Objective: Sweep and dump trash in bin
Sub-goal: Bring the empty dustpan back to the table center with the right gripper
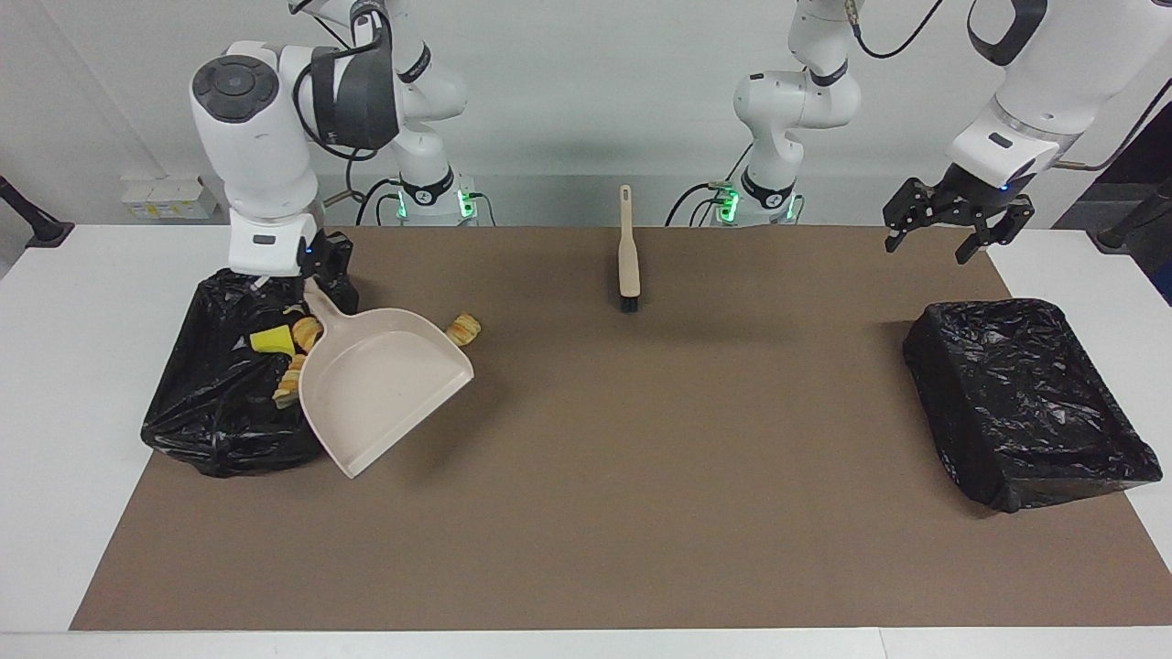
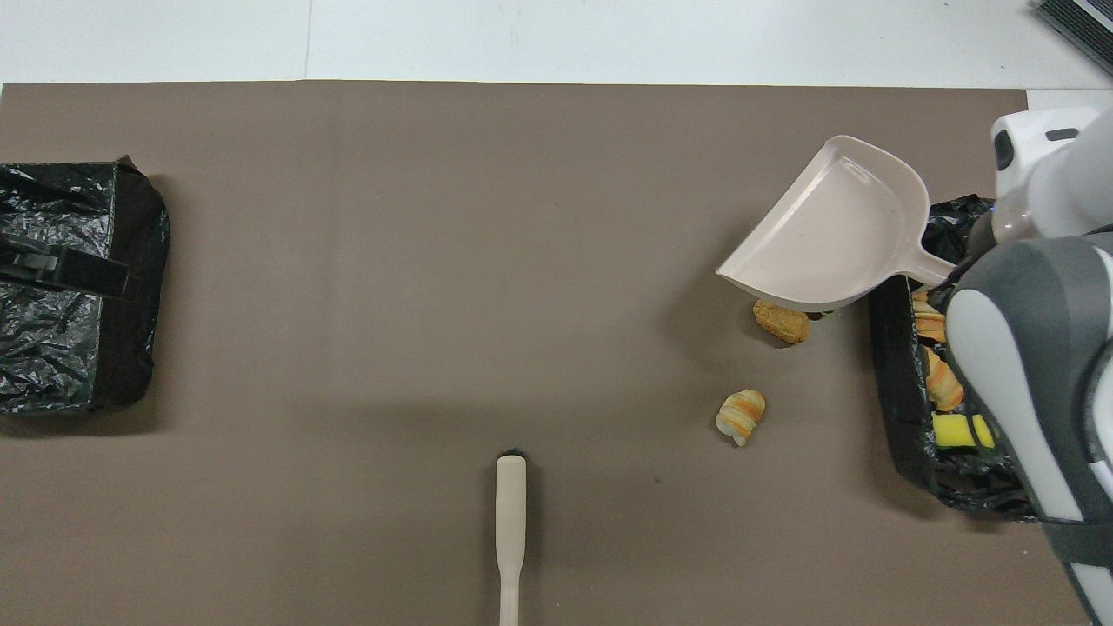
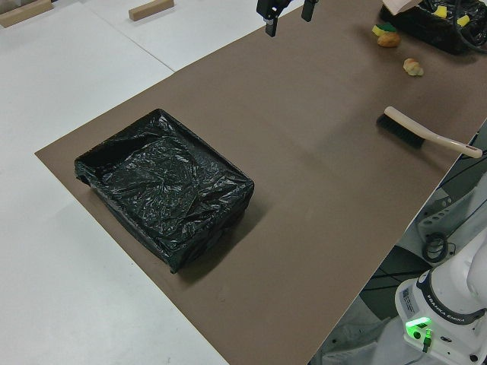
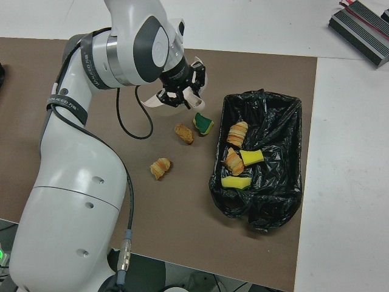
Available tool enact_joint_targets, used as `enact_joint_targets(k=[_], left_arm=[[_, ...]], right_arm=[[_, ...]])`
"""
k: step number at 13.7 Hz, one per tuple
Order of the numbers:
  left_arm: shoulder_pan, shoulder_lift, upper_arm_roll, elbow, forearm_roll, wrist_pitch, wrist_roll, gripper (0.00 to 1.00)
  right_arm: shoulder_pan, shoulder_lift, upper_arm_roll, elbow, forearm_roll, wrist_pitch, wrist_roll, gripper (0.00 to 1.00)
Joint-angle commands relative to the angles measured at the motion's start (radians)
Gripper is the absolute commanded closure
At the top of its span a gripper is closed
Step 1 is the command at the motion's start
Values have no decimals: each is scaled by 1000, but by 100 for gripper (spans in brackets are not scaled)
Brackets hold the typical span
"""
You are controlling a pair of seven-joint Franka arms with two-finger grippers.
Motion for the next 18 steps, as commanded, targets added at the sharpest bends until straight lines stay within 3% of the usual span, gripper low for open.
enact_joint_targets(k=[1,6,12,15,18], left_arm=[[-13,-9,10,2,15,-23,-14,0],[-8,-11,10,-3,15,-12,-13,0],[-7,-11,12,0,15,-6,-11,0],[-8,-9,10,2,16,-5,-13,0],[-8,-9,12,2,16,-5,-13,0]], right_arm=[[77,15,-4,-25,86,29,276,100],[281,84,-2,-52,146,160,701,100],[492,238,-4,-40,198,338,1026,100],[558,360,-4,47,198,400,1215,100],[570,377,-4,52,192,451,1249,100]])
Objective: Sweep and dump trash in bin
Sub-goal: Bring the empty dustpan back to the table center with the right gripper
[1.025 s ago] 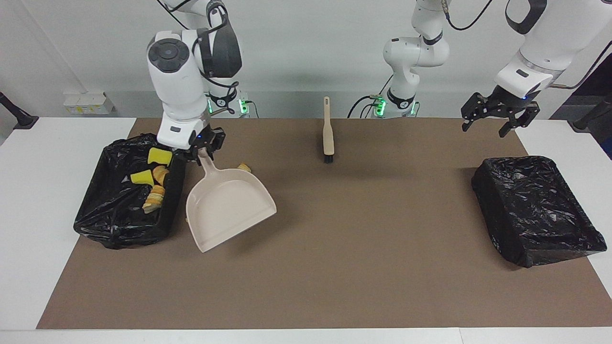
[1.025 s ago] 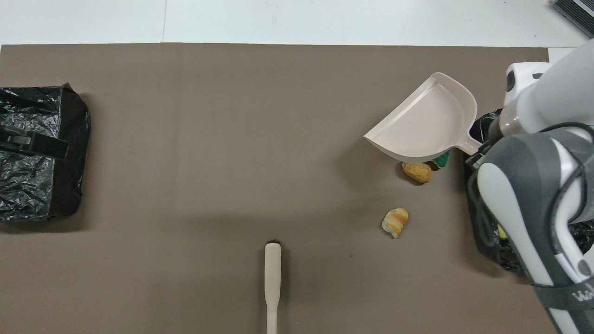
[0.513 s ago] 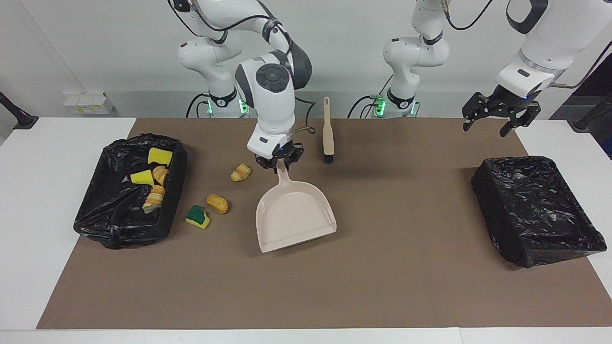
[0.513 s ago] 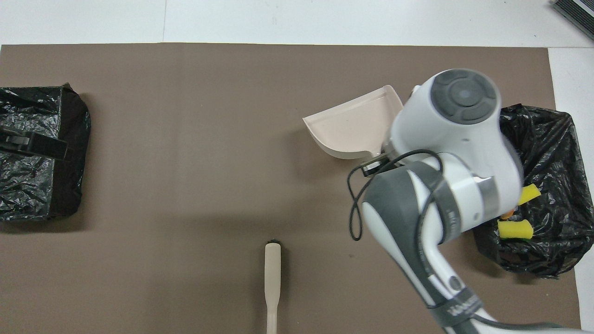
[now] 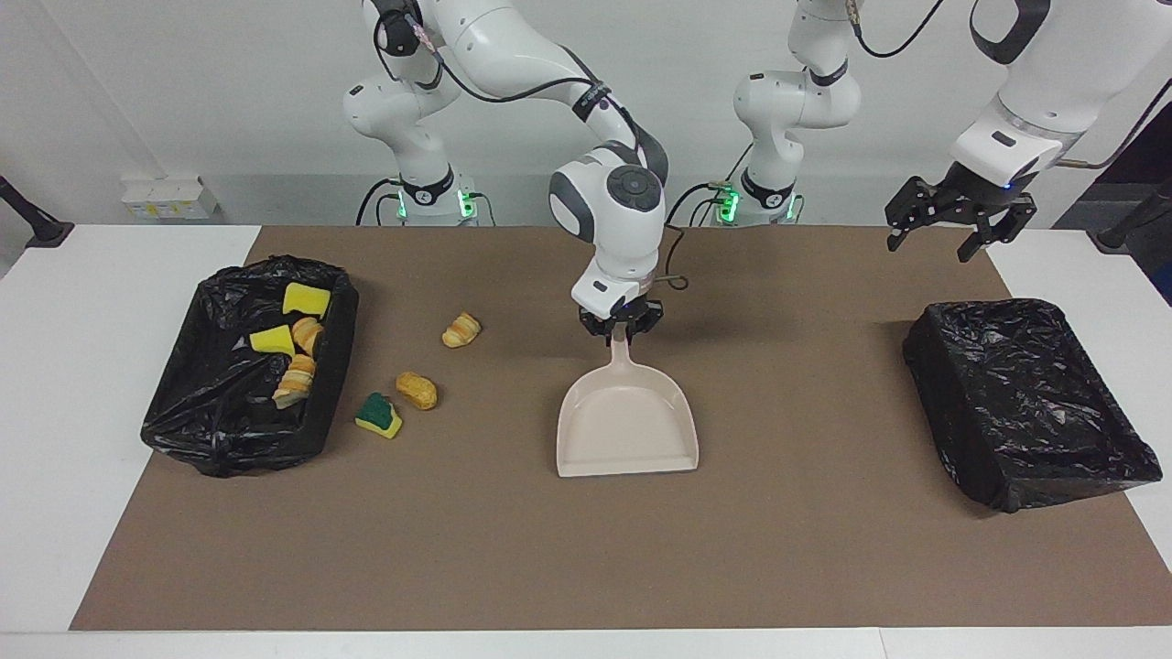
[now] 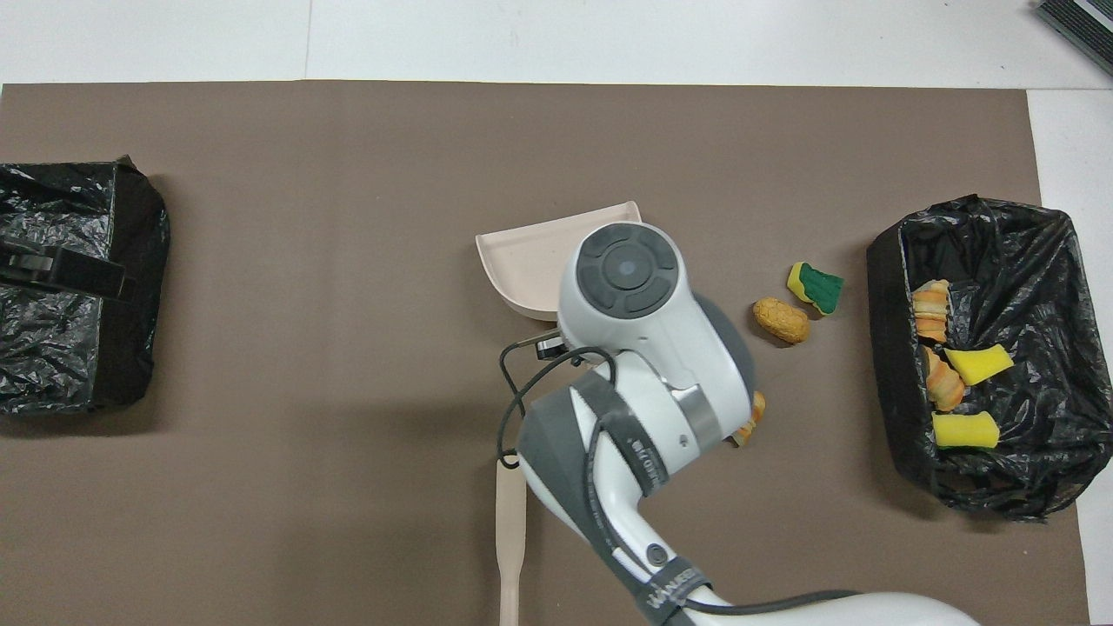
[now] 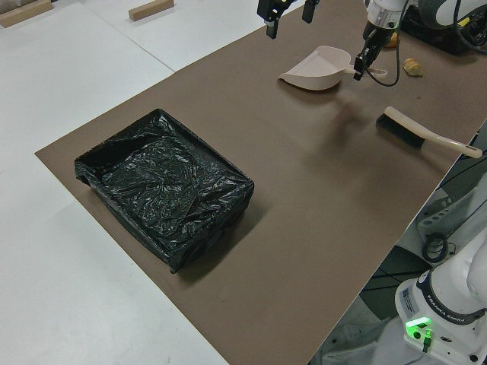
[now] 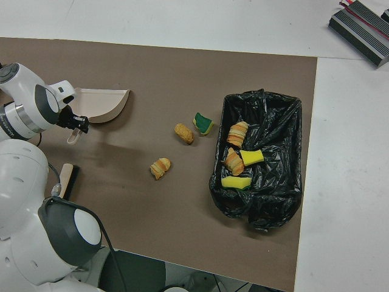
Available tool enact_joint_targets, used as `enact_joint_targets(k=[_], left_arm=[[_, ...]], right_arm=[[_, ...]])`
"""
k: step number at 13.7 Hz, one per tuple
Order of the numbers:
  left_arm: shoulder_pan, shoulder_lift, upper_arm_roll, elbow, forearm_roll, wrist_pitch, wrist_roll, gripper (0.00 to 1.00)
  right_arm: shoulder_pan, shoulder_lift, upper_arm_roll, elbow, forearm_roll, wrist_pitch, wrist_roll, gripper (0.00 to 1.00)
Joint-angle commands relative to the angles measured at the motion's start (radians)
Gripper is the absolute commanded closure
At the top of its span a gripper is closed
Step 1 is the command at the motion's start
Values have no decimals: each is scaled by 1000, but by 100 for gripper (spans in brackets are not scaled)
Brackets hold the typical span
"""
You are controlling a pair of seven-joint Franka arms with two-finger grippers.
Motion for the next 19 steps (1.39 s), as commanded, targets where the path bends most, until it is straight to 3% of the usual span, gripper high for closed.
enact_joint_targets(k=[1,4,5,6,8,9,14,19], left_arm=[[-8,-6,6,2,16,-2,-11,0],[-8,-6,6,2,16,-2,-9,0],[-8,-6,6,2,16,-2,-11,0],[-7,-6,6,2,16,-2,-11,0],[-11,-6,6,2,16,-4,-11,0],[-13,-6,6,2,16,-5,-12,0],[-20,-8,4,2,16,-17,-12,0],[-19,-8,-2,2,16,-11,-12,0]], right_arm=[[-4,20,-6,39,15,7,16,100],[-4,20,-6,40,22,4,43,100],[-2,20,-6,40,25,7,63,78],[-4,18,-6,40,25,15,68,68],[1,17,-6,40,28,15,83,37],[1,13,-6,39,16,15,96,0],[19,-63,-4,-9,28,-19,110,0],[71,-216,21,-177,31,-72,158,0]])
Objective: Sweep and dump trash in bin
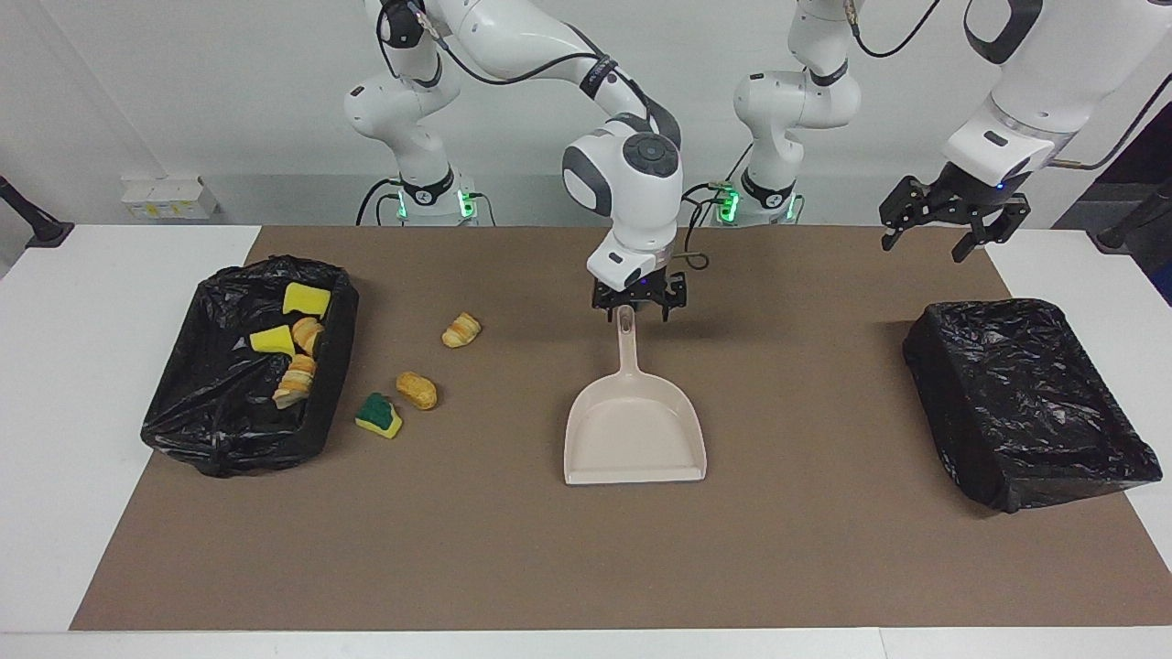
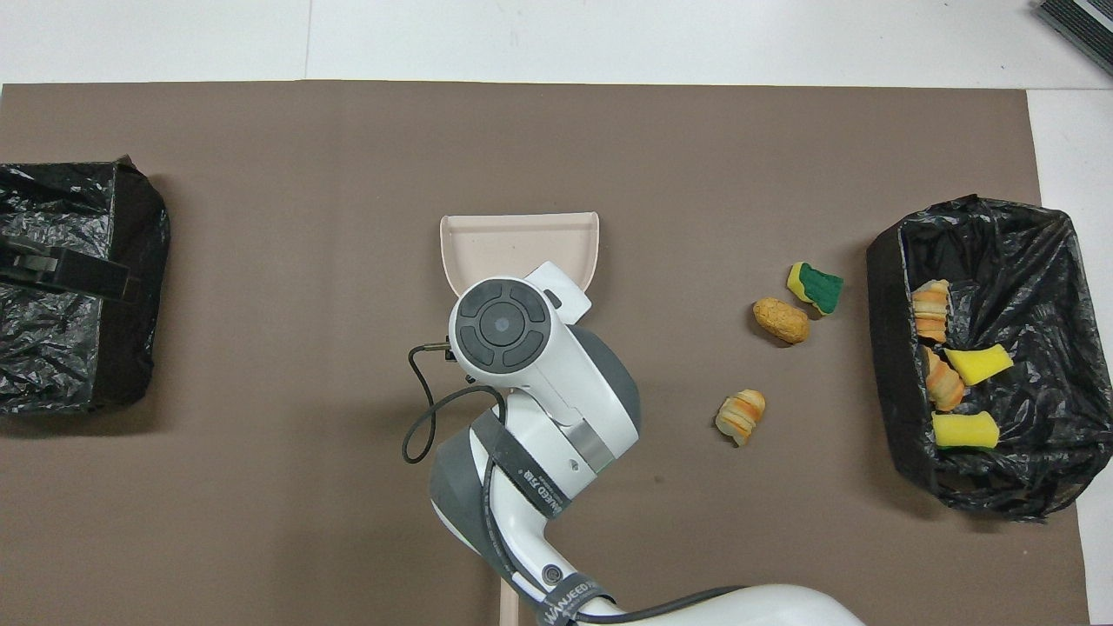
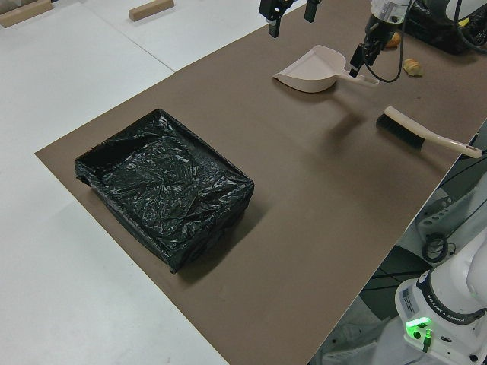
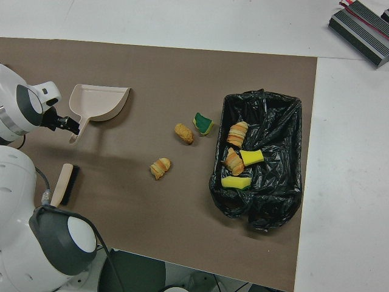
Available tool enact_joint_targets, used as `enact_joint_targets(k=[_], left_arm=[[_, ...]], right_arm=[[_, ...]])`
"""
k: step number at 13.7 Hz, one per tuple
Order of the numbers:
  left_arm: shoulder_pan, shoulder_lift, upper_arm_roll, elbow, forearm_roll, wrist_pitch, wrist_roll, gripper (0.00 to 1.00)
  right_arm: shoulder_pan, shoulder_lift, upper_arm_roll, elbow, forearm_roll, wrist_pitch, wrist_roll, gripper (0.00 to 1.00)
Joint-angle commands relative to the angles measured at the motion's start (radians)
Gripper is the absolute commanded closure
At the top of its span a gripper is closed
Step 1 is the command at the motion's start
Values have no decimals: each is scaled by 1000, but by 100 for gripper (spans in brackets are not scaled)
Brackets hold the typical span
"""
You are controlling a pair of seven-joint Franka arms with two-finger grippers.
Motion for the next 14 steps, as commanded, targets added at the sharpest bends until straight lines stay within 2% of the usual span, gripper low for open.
enact_joint_targets(k=[1,5,8,10,12,14], left_arm=[[-13,-9,7,0,16,-12,-12,0],[-14,-9,7,0,16,-15,-12,0],[-13,-9,7,0,16,-13,-12,0],[-14,-9,7,0,16,-20,-12,0],[-16,-10,7,0,16,-20,-12,0],[-16,-10,7,0,16,-23,-14,0]], right_arm=[[32,-162,5,-193,14,6,65,0],[133,-322,5,-431,40,70,180,0],[208,-428,5,-620,106,196,214,0],[237,-460,7,-675,128,207,227,0],[293,-450,5,-685,152,216,249,0],[303,-445,7,-697,154,219,252,6]])
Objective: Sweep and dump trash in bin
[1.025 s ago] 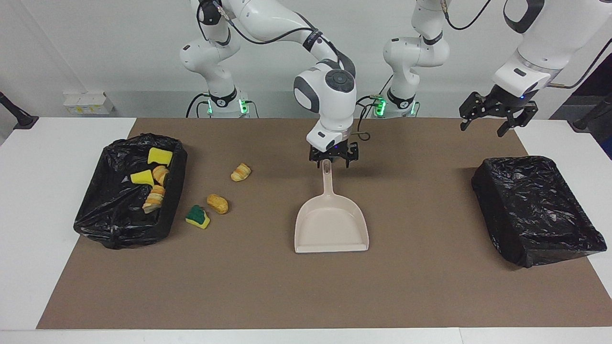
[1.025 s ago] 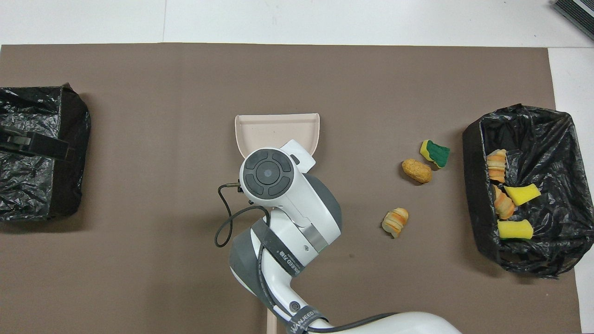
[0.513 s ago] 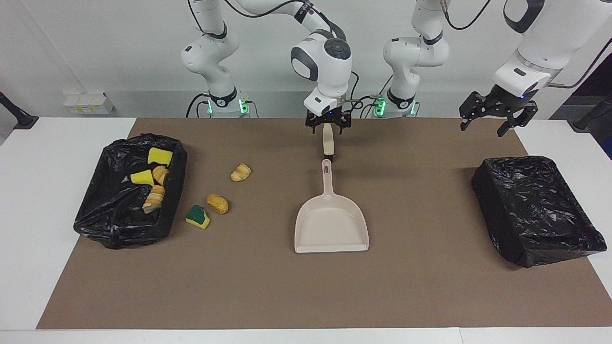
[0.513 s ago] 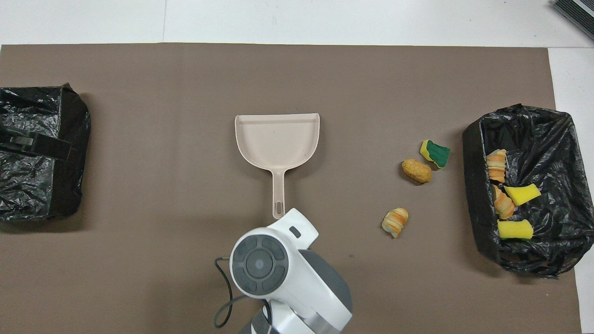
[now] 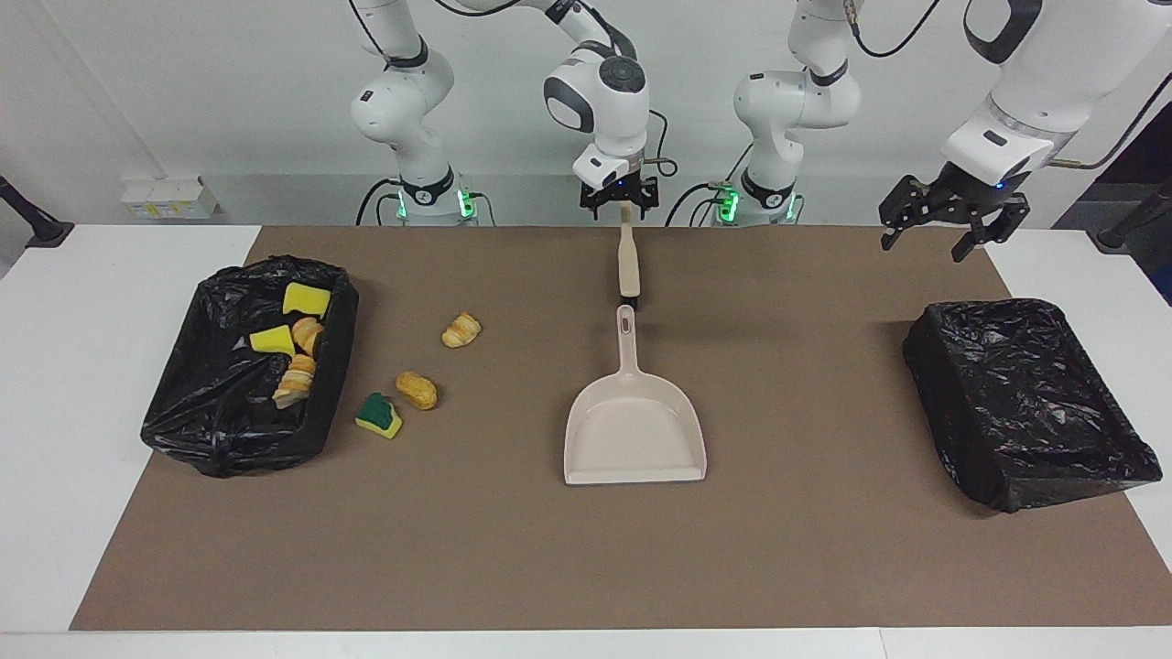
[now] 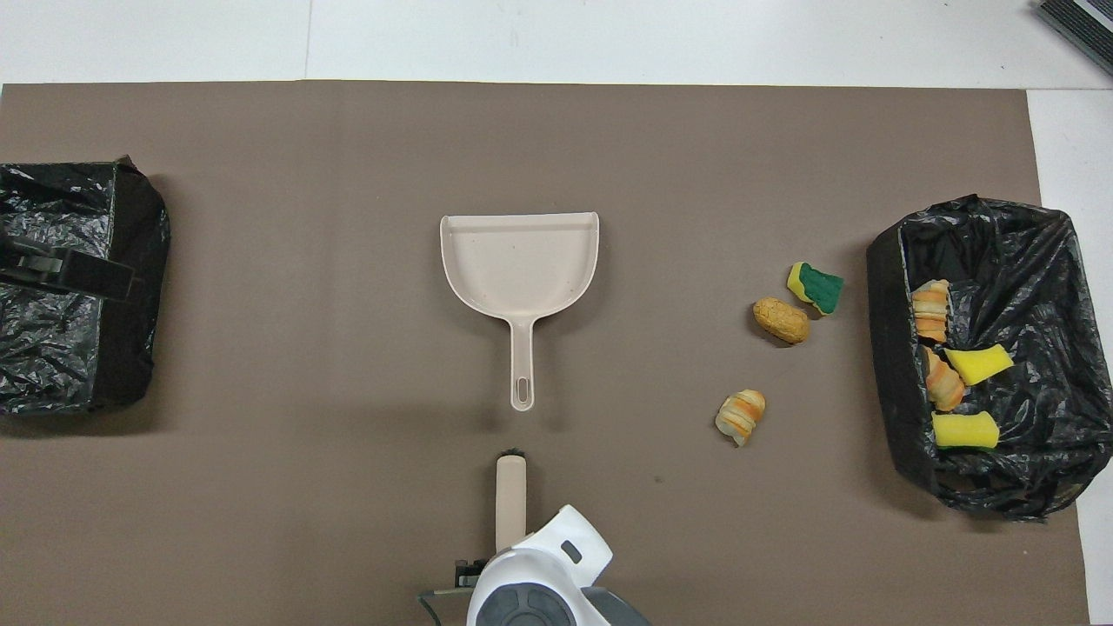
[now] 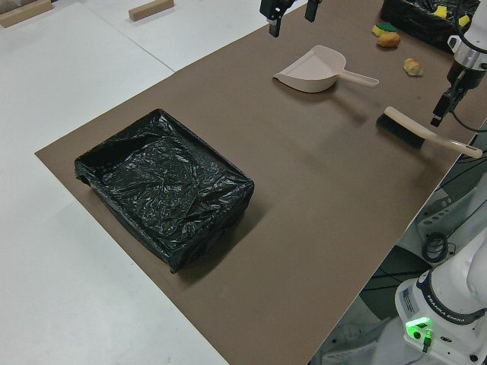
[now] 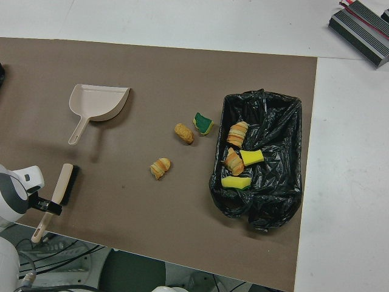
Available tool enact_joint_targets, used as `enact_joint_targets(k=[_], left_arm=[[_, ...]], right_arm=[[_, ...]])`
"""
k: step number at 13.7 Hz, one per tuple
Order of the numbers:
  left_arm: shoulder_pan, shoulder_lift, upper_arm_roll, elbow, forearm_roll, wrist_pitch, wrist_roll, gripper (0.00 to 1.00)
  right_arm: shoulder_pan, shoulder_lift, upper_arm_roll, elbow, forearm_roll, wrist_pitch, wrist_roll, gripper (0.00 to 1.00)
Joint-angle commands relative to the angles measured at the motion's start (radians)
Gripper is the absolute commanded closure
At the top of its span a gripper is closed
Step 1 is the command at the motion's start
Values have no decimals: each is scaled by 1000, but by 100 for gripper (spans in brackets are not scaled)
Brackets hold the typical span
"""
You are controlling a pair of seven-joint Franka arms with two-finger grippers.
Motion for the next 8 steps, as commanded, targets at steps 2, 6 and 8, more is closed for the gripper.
enact_joint_targets(k=[2,6,8], left_arm=[[-17,-10,7,0,16,-18,-14,0],[-17,-16,7,0,16,-19,-15,0],[-17,-18,7,-1,16,-19,-15,0]], right_arm=[[27,5,-1,-33,27,33,17,12],[32,36,-1,-31,84,74,16,20],[44,52,-1,-31,84,80,16,25]])
